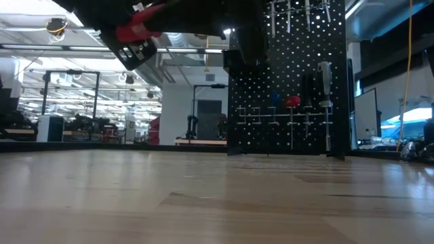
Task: Hang tools onto peg board
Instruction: Hang the red allen wrench on the black pegboard
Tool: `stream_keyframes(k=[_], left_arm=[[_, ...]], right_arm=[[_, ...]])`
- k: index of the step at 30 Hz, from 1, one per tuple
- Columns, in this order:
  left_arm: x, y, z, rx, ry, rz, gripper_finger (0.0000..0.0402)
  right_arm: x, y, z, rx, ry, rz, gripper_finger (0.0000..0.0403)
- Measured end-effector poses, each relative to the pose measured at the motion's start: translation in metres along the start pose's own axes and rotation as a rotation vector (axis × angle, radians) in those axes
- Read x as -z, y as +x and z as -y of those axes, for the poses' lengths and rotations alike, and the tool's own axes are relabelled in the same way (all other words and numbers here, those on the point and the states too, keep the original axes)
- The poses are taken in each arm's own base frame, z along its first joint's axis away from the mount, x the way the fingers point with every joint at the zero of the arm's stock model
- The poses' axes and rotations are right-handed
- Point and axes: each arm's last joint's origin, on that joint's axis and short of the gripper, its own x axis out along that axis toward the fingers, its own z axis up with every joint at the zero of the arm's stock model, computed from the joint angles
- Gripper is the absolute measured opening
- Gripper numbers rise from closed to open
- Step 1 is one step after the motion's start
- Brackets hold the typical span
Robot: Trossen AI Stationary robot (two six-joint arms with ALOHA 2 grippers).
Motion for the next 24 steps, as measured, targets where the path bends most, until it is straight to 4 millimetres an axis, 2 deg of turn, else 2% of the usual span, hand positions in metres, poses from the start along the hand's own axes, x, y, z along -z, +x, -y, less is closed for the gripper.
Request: stream_keyframes(k=[3,8,14,19,24], left_arm=[[0.000,0.000,0.000,0.003,0.014,0.005,0.0086],[0.000,0.000,0.001,-0.008,0.005,0.009,0.0094],[-0.004,-0.002,-0.007,-0.043,0.027,0.029,0.0152],[-0.005,-0.019,-0.015,-0.096,0.049,0.022,0.0195],[-0.003,-0.047,-0.014,-0.257,0.053,0.060,0.0205]], right_arm=[[0.001,0.000,0.000,0.022,-0.003,-0.024,0.0062],[0.002,0.001,0.001,0.023,0.025,-0.029,0.0062],[-0.002,-0.006,0.000,0.092,0.081,-0.087,0.0064],[-0.017,-0.029,0.014,0.240,0.190,-0.143,0.0062],[-0.025,-0.060,0.029,0.394,0.299,-0.253,0.0062]])
